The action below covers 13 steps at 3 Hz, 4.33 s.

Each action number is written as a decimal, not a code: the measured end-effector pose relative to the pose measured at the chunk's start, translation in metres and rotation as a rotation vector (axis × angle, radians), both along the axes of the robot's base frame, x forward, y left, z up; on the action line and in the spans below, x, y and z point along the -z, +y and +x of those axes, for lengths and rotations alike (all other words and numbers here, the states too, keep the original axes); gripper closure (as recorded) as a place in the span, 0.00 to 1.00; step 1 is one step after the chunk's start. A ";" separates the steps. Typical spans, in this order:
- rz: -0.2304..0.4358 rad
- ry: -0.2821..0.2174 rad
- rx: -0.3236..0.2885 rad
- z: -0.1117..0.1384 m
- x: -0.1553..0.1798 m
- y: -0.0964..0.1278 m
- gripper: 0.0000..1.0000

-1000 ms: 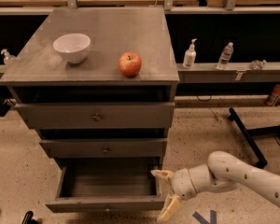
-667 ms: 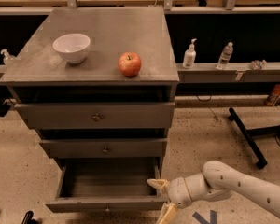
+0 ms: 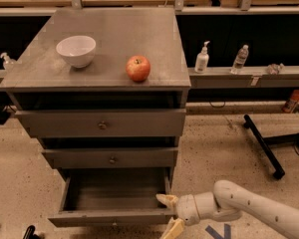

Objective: Close bottom drawer

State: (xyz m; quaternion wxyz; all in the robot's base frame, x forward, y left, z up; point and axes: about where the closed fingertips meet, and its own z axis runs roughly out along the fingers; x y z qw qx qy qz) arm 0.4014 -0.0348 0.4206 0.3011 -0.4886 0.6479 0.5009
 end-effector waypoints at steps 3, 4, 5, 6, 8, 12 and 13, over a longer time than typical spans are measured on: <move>0.116 0.136 0.102 0.001 0.069 0.019 0.00; 0.168 0.086 0.069 0.002 0.083 0.034 0.18; 0.216 -0.005 0.037 0.001 0.090 0.046 0.49; 0.215 0.004 0.036 0.000 0.090 0.047 0.72; 0.263 -0.045 0.077 0.006 0.150 0.056 1.00; 0.266 -0.170 0.059 0.034 0.231 0.111 1.00; 0.255 -0.165 0.098 0.037 0.247 0.123 1.00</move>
Offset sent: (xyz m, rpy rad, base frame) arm 0.0054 0.0100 -0.0412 0.0592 0.0529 -0.0728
